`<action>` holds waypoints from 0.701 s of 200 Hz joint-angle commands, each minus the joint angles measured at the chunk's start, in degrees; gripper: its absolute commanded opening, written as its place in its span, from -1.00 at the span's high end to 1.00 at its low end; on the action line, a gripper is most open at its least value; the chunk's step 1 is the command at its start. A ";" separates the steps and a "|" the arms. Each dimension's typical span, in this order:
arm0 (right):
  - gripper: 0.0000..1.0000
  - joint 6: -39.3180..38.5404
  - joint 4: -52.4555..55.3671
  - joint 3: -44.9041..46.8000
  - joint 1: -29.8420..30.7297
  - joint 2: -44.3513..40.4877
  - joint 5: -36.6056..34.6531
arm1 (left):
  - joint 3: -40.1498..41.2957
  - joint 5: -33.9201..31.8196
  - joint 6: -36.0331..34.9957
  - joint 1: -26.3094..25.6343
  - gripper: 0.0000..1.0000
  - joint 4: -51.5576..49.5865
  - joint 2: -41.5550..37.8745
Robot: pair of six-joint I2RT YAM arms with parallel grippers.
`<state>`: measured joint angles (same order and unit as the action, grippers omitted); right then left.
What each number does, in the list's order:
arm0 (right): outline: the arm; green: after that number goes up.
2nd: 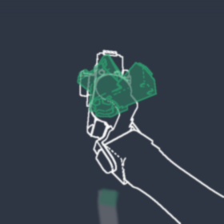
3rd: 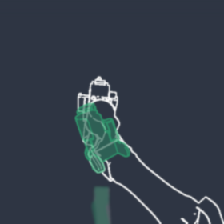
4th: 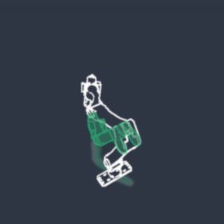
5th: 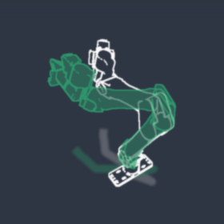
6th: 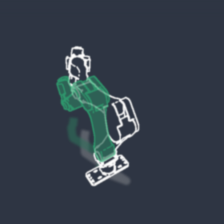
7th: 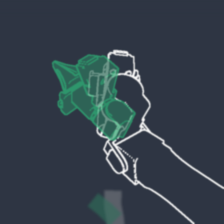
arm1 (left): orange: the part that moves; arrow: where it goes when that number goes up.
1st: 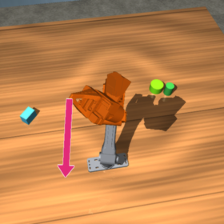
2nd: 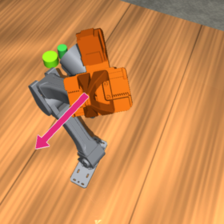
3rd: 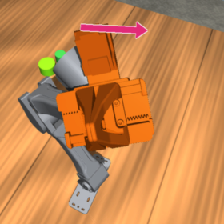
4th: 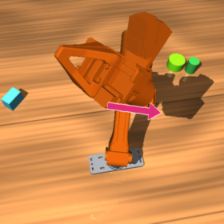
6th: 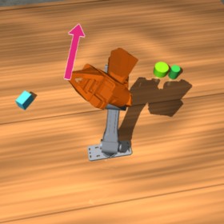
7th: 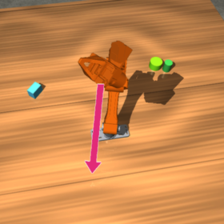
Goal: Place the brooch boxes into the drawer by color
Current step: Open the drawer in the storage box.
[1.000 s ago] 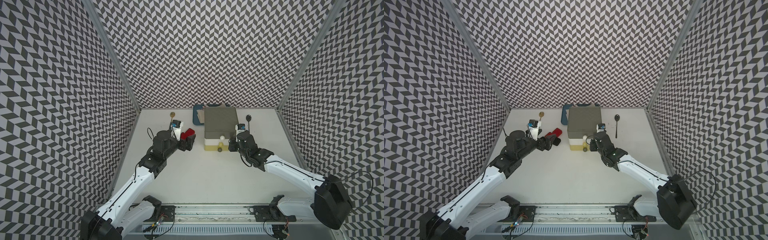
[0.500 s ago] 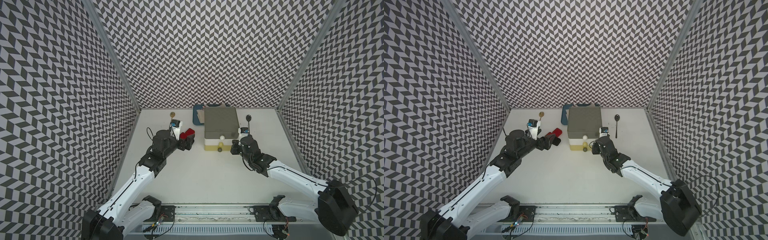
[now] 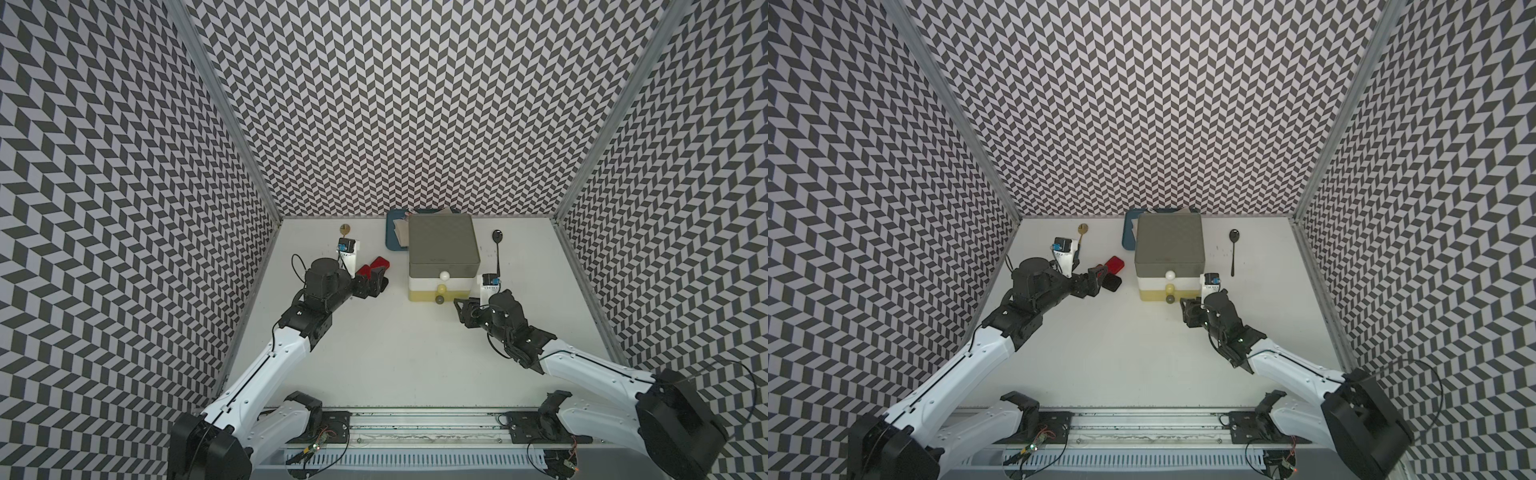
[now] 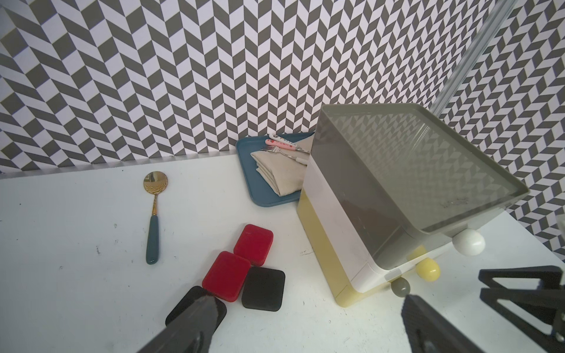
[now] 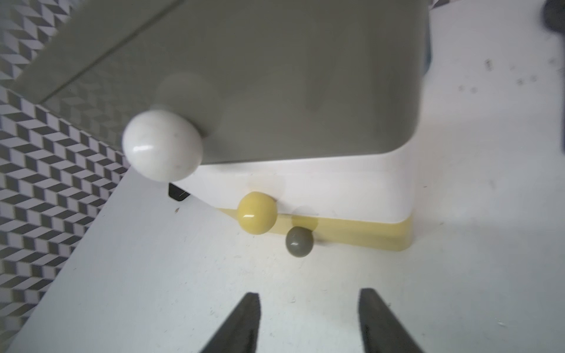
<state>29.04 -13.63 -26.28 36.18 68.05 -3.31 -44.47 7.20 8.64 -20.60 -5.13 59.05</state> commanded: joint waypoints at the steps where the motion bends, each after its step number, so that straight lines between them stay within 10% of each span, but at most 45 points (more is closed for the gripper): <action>1: -0.69 3.13 -10.70 -0.40 1.34 3.11 6.14 | 0.38 0.14 0.49 0.60 -0.99 0.72 -1.05; 140: -0.46 5.48 -23.64 0.58 4.98 11.31 -8.38 | 0.68 0.21 0.50 2.49 -0.99 0.73 -1.39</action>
<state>33.26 -31.92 -25.85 40.75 77.76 -9.72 -44.05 7.18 8.73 -18.59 -5.08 58.22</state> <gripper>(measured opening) 0.734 0.995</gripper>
